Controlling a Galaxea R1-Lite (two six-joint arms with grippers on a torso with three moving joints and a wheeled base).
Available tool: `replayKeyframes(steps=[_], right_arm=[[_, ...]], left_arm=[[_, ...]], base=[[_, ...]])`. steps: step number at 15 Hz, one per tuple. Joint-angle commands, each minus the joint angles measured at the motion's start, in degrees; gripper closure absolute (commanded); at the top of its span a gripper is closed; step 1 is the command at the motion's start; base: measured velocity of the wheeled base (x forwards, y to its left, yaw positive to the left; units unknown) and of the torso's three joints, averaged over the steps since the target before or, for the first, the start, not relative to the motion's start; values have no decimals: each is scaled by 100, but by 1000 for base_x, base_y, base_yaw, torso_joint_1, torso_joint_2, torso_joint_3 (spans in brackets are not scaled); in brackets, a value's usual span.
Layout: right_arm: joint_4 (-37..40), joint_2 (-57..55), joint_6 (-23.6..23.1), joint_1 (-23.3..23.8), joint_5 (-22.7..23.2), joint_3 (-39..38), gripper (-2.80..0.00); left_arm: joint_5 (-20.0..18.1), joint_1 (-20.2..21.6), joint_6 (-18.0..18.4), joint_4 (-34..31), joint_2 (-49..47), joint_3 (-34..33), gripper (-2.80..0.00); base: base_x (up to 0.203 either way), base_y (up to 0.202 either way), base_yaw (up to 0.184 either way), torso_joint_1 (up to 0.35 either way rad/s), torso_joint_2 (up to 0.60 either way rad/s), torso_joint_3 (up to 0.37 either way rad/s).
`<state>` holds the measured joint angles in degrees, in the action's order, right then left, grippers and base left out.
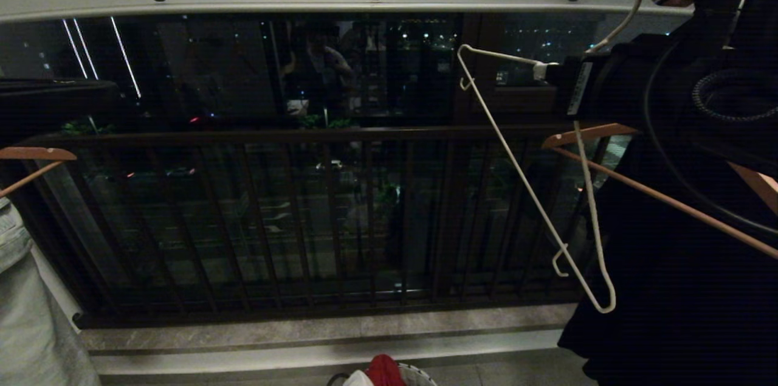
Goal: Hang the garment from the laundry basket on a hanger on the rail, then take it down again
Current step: Hang the clothes rack on the clothesline
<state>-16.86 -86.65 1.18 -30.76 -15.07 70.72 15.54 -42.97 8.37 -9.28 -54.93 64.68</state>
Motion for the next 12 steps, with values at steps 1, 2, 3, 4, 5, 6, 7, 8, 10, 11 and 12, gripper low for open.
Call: replayKeyframes(steps=[1,2,3,4,5,6,7,8,10,11,12], right_arm=[[-19,-315,5,153,17,82,0],[-19,-335,5,190,30,105,0],[-19,-377,5,212,46,162,0],[-16,-423,2,257,53,254,0],[-4,-483,-3,297,62,316,0],[13,-540,-42,323,83,375,0],[16,-608,-126,337,109,398,0],[16,-646,-182,334,129,408,0],[23,-797,-277,336,153,498,0],[25,-881,-337,347,153,561,0],[25,-947,-363,367,153,615,0]], left_arm=[[10,-1,6,15,26,0,0],[10,-1,6,57,26,0,0],[10,-1,6,84,26,-8,0],[10,-1,6,84,26,-8,0],[10,6,6,84,26,-8,0],[10,0,15,84,32,-8,0],[10,5,15,84,26,-8,0],[10,-1,15,84,26,-8,0],[19,8,15,84,26,-8,0],[19,0,15,84,26,-8,0],[11,-1,15,84,26,-8,0]], base=[[0,0,0,0,0,0],[0,0,0,0,0,0],[0,0,0,0,0,0],[0,0,0,0,0,0],[0,0,0,0,0,0],[0,0,0,0,0,0],[0,0,0,0,0,0],[0,0,0,0,0,0],[0,0,0,0,0,0],[0,0,0,0,0,0],[0,0,0,0,0,0]])
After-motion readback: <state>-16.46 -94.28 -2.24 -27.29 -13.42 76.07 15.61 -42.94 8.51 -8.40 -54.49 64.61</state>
